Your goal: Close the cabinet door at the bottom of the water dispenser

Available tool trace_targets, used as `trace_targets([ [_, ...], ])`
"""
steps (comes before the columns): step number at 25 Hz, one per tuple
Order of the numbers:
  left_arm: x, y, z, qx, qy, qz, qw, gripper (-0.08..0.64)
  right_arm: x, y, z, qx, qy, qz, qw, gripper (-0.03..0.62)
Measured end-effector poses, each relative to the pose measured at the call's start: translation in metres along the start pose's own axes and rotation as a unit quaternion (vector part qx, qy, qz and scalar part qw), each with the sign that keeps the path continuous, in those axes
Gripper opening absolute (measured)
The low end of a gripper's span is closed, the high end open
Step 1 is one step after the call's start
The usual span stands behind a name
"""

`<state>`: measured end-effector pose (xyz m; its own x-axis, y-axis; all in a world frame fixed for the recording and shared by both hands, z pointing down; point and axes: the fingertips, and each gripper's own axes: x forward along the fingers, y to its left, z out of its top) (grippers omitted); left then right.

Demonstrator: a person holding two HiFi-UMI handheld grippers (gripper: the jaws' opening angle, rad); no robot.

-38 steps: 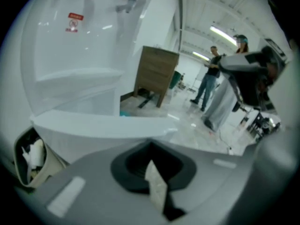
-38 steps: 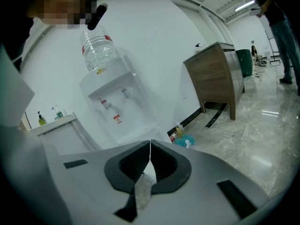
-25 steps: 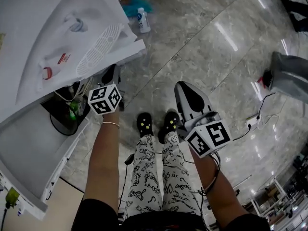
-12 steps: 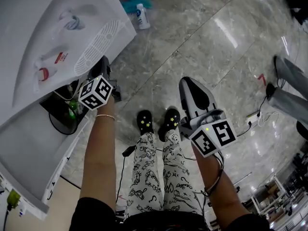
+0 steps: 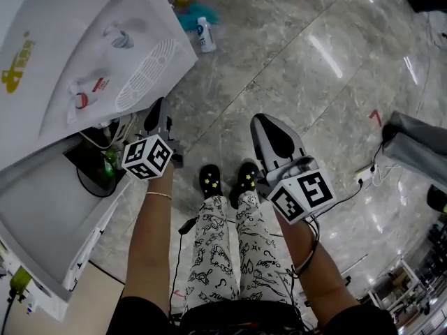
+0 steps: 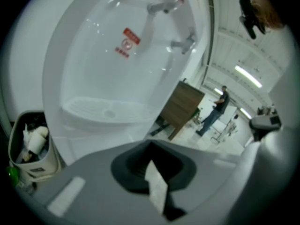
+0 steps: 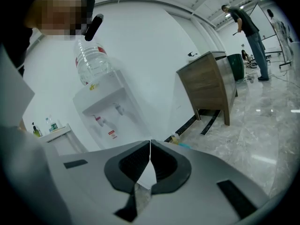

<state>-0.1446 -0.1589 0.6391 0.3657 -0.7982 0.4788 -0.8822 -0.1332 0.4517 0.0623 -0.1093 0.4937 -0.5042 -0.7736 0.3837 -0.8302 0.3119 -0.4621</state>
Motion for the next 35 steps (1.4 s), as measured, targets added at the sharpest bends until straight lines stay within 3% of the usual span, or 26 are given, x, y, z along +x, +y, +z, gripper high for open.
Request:
trace_targets([
  [5,-0.044,-0.076,0.039,0.053,-0.016,-0.057,0.9969,-0.003,-0.023,0.026,0.037,-0.027,-0.019,0.025,0.999,0.017],
  [10,-0.122,-0.164,0.082,0.084,-0.013,-0.101,0.9912,-0.003,-0.073,0.070,0.082,-0.045,-0.025,0.053,0.997,0.017],
  [13,-0.156,-0.204,0.131,0.154,-0.023,-0.107,0.9820,-0.003,-0.100,0.097,0.121,-0.055,-0.045,0.088,0.994,0.017],
  [15,-0.183,-0.227,0.167,0.179,-0.036,-0.118,0.9761,-0.003,-0.119,0.117,0.146,-0.067,-0.054,0.112,0.990,0.017],
  [21,-0.290,-0.296,0.213,0.178,-0.034,-0.162,0.9699,-0.003,-0.199,0.184,0.189,-0.073,-0.069,0.167,0.981,0.017],
  [27,-0.347,-0.353,0.223,0.159,-0.060,-0.204,0.9642,-0.003,-0.257,0.233,0.220,-0.066,-0.113,0.212,0.968,0.017],
  [30,-0.361,-0.366,0.225,0.148,-0.067,-0.223,0.9611,-0.003,-0.272,0.240,0.220,-0.076,-0.115,0.211,0.968,0.015],
  [35,-0.371,-0.359,0.228,0.166,-0.075,-0.212,0.9602,-0.003,-0.285,0.244,0.225,-0.096,-0.148,0.212,0.961,0.015],
])
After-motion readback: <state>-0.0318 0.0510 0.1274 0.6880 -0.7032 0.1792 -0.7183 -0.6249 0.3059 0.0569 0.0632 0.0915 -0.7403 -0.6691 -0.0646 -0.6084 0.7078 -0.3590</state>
